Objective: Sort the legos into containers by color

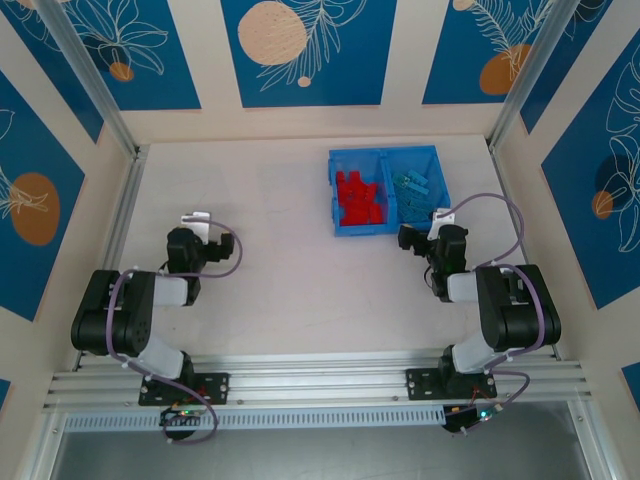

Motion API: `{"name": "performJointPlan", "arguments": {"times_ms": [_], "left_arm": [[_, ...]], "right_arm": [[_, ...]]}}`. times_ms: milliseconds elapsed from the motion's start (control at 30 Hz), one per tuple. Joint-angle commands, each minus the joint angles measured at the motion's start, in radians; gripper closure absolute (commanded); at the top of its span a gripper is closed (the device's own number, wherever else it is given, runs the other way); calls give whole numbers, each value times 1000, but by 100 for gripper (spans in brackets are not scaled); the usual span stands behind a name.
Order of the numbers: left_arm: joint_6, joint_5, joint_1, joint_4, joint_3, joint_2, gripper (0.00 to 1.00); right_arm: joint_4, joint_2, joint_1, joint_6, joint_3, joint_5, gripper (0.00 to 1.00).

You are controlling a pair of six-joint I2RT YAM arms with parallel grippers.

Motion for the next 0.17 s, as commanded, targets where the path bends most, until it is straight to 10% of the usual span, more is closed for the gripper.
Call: {"name": "performJointPlan", "arguments": {"times_ms": [0,133], "left_arm": [[16,33,-3,-5,18,-6,0],[14,33,-3,-5,18,-6,0]], "right_arm": [[44,-1,-4,-22,24,0,1],[55,-3,-1,-27,19,2,1]]}}
